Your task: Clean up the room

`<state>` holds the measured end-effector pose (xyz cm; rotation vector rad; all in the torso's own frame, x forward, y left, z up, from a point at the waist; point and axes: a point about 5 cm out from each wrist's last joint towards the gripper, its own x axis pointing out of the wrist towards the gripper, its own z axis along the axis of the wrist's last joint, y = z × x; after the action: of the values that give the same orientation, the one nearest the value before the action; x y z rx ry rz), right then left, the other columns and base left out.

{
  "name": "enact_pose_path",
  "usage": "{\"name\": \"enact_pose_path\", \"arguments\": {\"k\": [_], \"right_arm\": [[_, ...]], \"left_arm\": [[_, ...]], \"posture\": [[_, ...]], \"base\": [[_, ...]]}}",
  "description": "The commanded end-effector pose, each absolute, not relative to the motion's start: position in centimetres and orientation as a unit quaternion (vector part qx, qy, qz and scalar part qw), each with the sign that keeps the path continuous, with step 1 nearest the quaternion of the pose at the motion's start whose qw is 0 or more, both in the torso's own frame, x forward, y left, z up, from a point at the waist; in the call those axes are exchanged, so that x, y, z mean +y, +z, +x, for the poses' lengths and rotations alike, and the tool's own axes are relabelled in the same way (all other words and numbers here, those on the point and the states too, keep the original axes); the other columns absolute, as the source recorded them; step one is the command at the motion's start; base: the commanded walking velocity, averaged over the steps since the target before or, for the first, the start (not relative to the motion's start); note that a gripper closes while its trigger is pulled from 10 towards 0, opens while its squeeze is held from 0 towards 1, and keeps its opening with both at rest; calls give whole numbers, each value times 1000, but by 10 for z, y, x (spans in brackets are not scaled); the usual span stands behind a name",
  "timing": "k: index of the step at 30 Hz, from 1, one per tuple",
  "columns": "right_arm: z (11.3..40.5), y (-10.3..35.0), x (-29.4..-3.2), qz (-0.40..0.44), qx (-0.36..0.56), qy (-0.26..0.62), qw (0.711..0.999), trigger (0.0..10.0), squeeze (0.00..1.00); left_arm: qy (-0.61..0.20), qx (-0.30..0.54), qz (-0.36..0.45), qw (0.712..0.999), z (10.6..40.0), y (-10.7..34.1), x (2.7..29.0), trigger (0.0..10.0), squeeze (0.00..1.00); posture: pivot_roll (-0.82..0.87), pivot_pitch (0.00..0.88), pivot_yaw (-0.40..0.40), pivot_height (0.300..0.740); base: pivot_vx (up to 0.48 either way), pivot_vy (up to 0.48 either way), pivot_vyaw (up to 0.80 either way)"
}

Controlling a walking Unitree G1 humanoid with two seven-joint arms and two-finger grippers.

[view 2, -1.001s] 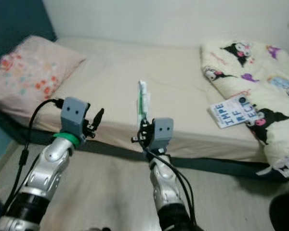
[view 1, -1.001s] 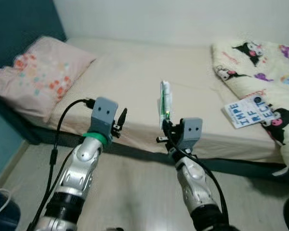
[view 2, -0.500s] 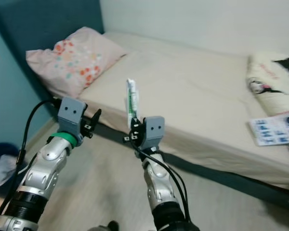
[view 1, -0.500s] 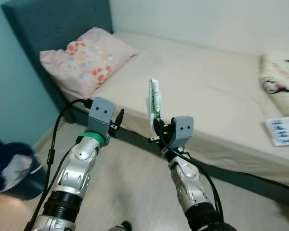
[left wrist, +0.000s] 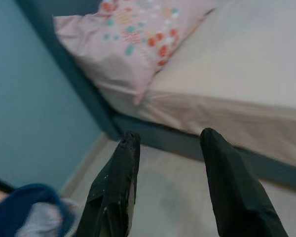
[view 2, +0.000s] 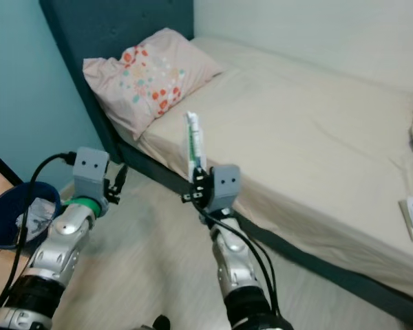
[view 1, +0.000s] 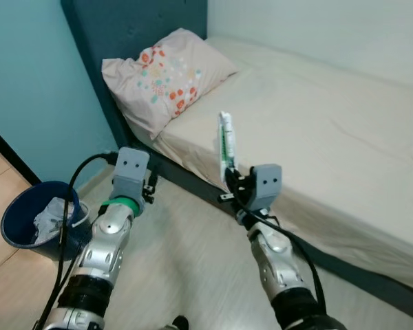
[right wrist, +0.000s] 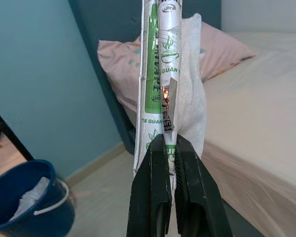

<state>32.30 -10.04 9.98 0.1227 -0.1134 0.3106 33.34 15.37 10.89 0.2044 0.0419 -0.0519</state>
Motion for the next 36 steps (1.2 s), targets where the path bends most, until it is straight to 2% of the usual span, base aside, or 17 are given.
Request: {"name": "enact_pose_path", "arguments": {"k": [1, 6, 11, 36], "right_arm": [[318, 89, -98, 64, -33, 161, 984, 10000, 0], [319, 88, -99, 57, -24, 173, 983, 10000, 0], [322, 88, -96, 51, -19, 188, 981, 10000, 0], [322, 89, -94, 56, -20, 187, 981, 10000, 0]], "left_arm": [[2, 33, 125, 992, 327, 96, 166, 10000, 0], [50, 43, 116, 991, 321, 91, 180, 10000, 0], [67, 36, 93, 993, 319, 91, 184, 10000, 0], [43, 9, 102, 994, 324, 100, 172, 10000, 0]], "posture": [[-24, 0, 68, 735], [-12, 0, 30, 735], [0, 0, 16, 735], [-6, 0, 44, 735]], "base": [[0, 0, 712], [0, 0, 706], [0, 0, 700], [0, 0, 697]]}}
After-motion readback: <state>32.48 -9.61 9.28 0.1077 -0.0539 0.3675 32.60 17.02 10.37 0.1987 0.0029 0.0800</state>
